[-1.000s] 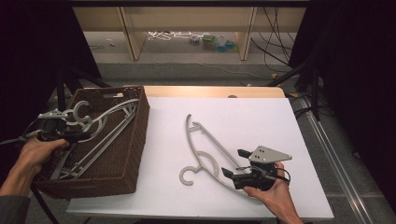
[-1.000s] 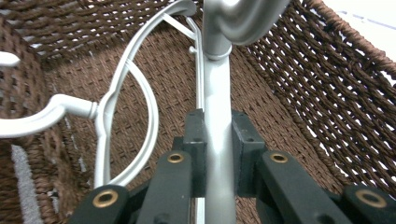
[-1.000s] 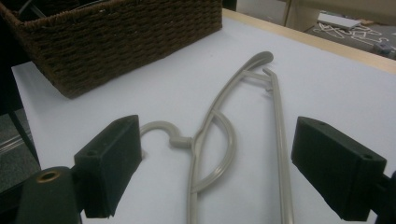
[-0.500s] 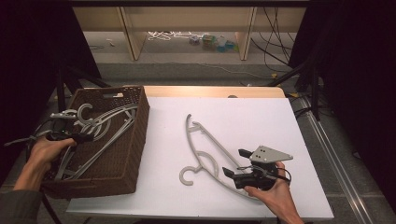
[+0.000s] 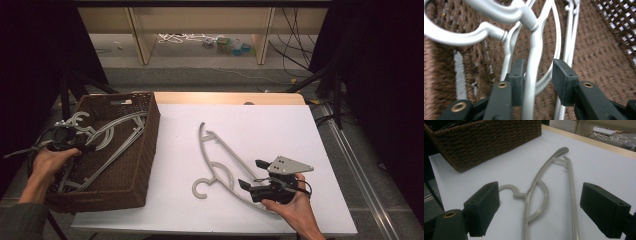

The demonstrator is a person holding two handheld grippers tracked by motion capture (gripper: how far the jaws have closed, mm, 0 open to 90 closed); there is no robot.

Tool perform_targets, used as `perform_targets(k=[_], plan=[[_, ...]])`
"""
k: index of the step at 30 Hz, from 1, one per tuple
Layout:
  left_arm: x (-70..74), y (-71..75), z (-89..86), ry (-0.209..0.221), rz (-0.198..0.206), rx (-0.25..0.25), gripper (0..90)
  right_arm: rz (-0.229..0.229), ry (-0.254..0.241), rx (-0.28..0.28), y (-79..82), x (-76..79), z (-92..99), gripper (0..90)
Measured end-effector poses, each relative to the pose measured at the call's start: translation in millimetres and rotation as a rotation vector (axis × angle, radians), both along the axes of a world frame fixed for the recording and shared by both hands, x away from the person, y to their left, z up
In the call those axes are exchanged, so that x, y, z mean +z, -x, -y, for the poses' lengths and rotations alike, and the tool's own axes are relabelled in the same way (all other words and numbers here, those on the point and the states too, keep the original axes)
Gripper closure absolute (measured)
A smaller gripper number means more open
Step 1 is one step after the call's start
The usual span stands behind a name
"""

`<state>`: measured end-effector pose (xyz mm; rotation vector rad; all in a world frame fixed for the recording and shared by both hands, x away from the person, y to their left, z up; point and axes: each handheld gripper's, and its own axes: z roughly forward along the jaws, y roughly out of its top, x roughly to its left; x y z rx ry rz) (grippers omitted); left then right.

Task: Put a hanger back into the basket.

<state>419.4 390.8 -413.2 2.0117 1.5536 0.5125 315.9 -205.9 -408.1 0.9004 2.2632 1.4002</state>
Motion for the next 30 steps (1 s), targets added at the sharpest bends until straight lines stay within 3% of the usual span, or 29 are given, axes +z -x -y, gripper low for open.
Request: perform_targets(k=[3, 6, 10, 13, 14, 16, 20, 22, 27, 29, 30], plan=[[-0.2, 1.4, -1.2, 0.009, 0.015, 0.010, 56.5, 0.003, 0.001, -0.003, -0.4, -0.1, -0.1, 17.1], [9.4, 5.1, -3.1, 0.005, 0.036, 0.067, 47.4, 0.001, 0.004, -0.001, -0.6, -0.3, 0.1, 17.0], [25.2, 13.3, 2.0, 0.010, 0.106, 0.093, 39.7, 0.006, 0.003, -0.002, -0.6, -0.3, 0.1, 16.9], [38.0, 21.6, 9.6, 0.045, 0.165, 0.090, 36.0, 0.003, 0.000, -0.004, -0.6, -0.2, -0.2, 16.8], [38.0, 21.6, 9.6, 0.045, 0.165, 0.090, 35.2, 0.003, 0.000, -0.004, -0.6, -0.2, -0.2, 16.8], [47.3, 30.6, 22.8, 0.084, 0.230, 0.086, 33.2, 0.003, -0.001, -0.005, 0.0, -0.3, -0.4, 16.8], [54.8, 41.1, 36.8, 0.134, 0.275, 0.056, 28.7, 0.006, 0.000, -0.003, 0.2, -0.2, -0.6, 16.8], [60.5, 50.7, 51.8, 0.184, 0.308, 0.016, 26.9, 0.004, 0.000, -0.005, 0.2, -0.5, -0.7, 16.8], [63.3, 59.9, 71.6, 0.216, 0.335, -0.037, 25.1, 0.012, -0.007, -0.002, 0.2, -1.6, -2.4, 16.8], [64.6, 66.1, 85.9, 0.263, 0.351, -0.066, 24.6, 0.005, 0.002, 0.000, 0.5, -0.9, -2.3, 16.8], [64.6, 66.1, 85.9, 0.263, 0.351, -0.066, 24.2, 0.005, 0.002, 0.000, 0.5, -0.9, -2.3, 16.8]])
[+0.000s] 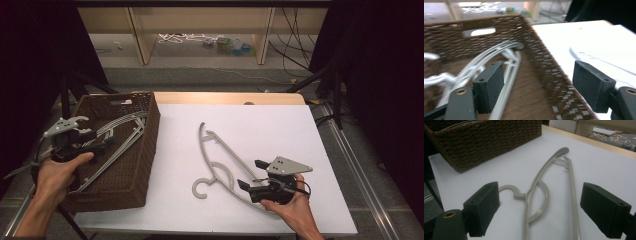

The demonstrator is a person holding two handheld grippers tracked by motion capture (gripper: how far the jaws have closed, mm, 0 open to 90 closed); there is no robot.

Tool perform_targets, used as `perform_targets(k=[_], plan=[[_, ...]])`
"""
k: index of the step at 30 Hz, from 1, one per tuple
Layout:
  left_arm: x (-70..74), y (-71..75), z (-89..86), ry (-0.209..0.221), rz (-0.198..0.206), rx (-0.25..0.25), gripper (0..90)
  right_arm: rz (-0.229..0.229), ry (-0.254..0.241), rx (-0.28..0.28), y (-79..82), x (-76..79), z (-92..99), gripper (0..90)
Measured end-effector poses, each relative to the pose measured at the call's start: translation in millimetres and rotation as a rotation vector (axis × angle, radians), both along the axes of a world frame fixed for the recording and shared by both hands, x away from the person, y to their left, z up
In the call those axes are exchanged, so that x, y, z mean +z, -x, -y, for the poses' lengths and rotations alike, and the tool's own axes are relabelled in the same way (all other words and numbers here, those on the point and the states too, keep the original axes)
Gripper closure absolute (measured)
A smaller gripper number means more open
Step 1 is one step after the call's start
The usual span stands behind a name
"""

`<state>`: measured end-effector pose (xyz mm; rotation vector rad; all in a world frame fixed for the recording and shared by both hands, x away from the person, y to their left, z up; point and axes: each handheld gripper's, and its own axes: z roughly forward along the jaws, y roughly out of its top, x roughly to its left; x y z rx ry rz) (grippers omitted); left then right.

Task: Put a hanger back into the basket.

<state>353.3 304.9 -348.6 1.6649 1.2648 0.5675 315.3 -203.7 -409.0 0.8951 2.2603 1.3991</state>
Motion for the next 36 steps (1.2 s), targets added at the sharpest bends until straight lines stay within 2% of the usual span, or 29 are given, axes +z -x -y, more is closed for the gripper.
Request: perform_targets(k=[3, 6, 9, 10, 13, 19, 22, 25, 29, 36], plan=[[0.7, 6.1, 17.7, 0.042, 0.023, -0.037, 23.5, 0.002, -0.001, -0.003, 0.0, -0.3, 0.1, 16.8], [0.9, 9.4, 27.3, 0.068, 0.050, -0.065, 22.8, -0.014, -0.005, 0.002, 1.1, -0.1, -0.6, 16.8], [0.6, 12.1, 35.0, 0.107, 0.081, -0.085, 22.4, -0.009, -0.002, 0.001, 1.2, 0.0, -0.7, 16.8], [0.6, 12.1, 35.0, 0.107, 0.081, -0.085, 22.2, -0.007, -0.002, 0.000, 1.4, 0.1, -0.9, 16.7], [-2.7, 15.7, 46.4, 0.142, 0.107, -0.126, 21.3, -0.007, -0.001, -0.002, 1.3, 0.0, -0.8, 16.7], [-5.0, 21.0, 59.9, 0.157, 0.131, -0.172, 18.7, -0.006, -0.006, -0.004, 1.5, -0.8, -1.7, 16.7], [-6.2, 27.0, 73.5, 0.154, 0.165, -0.208, 17.6, -0.010, -0.017, 0.005, 1.5, -1.5, -2.7, 16.7], [-7.3, 29.3, 78.7, 0.145, 0.160, -0.222, 17.0, -0.011, -0.016, 0.004, 1.4, -1.5, -2.7, 16.7], [-14.8, 33.6, 94.3, 0.145, 0.173, -0.253, 17.0, -0.015, -0.006, 0.004, 1.1, -2.0, -2.7, 16.7], [-19.8, 36.9, 109.3, 0.137, 0.192, -0.300, 17.0, -0.012, -0.008, 0.009, 1.3, -3.0, -1.9, 16.7]])
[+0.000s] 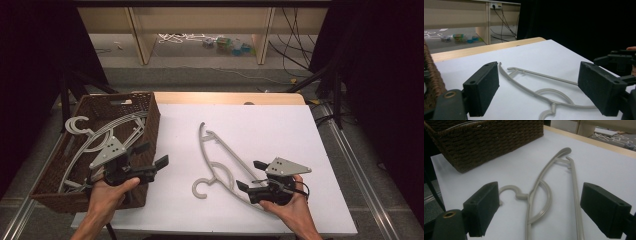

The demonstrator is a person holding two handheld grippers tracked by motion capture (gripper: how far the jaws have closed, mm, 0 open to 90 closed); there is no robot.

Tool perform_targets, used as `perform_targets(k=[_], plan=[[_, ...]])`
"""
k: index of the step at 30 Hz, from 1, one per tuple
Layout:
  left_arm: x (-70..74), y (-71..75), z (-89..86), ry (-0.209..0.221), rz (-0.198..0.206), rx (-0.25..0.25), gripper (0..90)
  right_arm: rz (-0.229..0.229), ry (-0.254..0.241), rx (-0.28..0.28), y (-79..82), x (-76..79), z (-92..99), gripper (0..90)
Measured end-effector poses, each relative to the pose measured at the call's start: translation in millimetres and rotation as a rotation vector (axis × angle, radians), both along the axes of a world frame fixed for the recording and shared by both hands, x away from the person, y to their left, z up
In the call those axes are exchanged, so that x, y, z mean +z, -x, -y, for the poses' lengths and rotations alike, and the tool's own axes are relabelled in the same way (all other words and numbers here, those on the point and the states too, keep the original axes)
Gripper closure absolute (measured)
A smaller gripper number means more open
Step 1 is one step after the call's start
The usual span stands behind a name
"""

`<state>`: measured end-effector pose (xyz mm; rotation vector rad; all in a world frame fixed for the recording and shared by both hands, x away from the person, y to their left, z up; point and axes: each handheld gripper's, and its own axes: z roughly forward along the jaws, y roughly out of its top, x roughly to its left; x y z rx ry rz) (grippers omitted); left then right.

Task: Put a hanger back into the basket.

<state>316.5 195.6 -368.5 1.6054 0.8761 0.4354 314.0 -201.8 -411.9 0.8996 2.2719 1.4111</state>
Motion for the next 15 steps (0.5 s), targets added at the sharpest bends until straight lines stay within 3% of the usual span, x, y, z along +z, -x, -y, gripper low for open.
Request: perform_targets(k=[5, 7, 10, 15], plan=[[-5.0, 3.9, 4.3, 0.006, 0.008, -0.010, 17.1, -0.003, -0.009, -0.005, -0.3, -0.9, 1.5, 16.7], [-13.2, 8.6, 8.6, 0.003, 0.017, -0.014, 17.1, -0.002, -0.005, -0.006, 0.3, -0.5, 2.4, 16.6], [-17.9, 11.4, 10.9, 0.007, 0.021, -0.012, 17.2, 0.018, -0.003, -0.005, 0.0, -0.5, 3.1, 16.6], [-30.3, 19.8, 17.9, -0.009, 0.043, -0.004, 17.3, 0.001, -0.007, -0.003, 0.6, -0.9, 2.0, 16.6]])
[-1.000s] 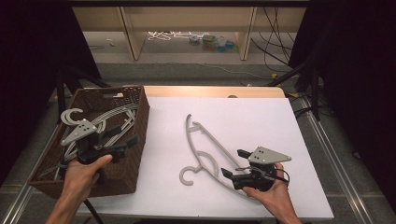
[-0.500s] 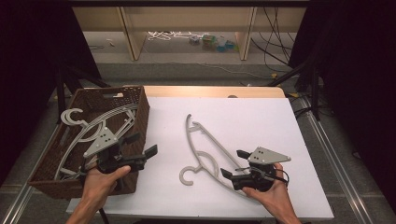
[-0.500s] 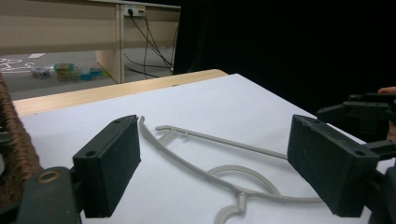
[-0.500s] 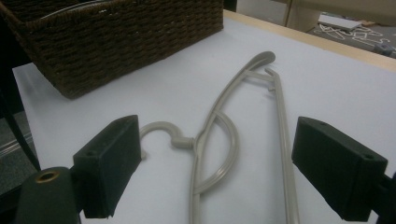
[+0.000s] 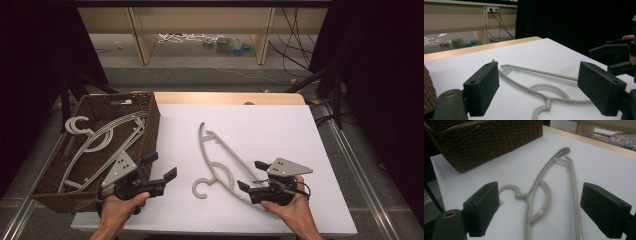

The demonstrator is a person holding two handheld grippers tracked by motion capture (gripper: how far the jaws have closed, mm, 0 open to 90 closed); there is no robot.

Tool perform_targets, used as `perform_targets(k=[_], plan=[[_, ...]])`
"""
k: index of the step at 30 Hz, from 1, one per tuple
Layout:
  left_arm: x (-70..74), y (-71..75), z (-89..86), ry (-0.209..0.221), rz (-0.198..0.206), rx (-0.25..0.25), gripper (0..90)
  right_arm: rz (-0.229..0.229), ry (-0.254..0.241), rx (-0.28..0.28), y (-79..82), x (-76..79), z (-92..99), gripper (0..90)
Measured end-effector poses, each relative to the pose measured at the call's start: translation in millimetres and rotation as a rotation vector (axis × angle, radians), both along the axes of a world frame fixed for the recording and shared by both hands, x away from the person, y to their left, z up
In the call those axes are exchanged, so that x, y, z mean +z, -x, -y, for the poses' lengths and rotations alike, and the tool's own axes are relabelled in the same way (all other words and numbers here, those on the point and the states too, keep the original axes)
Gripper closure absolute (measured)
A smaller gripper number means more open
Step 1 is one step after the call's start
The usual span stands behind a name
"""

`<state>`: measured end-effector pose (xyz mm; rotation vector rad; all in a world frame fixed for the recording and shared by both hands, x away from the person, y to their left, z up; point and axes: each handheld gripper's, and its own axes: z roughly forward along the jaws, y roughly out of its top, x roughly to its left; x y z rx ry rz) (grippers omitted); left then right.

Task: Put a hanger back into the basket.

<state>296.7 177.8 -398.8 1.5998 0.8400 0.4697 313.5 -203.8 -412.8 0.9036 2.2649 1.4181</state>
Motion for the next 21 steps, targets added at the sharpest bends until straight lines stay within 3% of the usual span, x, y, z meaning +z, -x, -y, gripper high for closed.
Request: perform_targets(k=[4, 8, 11, 21], plan=[[-8.5, 6.4, 6.0, -0.017, 0.030, 0.006, 17.4, -0.001, 0.001, 0.006, 0.4, -0.1, -0.2, 16.6], [-14.0, 8.8, 8.8, -0.042, 0.035, 0.007, 17.4, 0.001, 0.012, -0.003, 1.0, 0.1, -0.3, 16.6], [-21.3, 9.3, 11.7, -0.064, 0.044, 0.003, 17.4, -0.005, -0.008, 0.008, 0.8, -1.9, -1.9, 16.6], [-25.3, 9.3, 11.2, -0.092, 0.064, -0.004, 17.4, -0.012, 0.034, 0.022, 2.0, -6.1, -5.3, 16.6]])
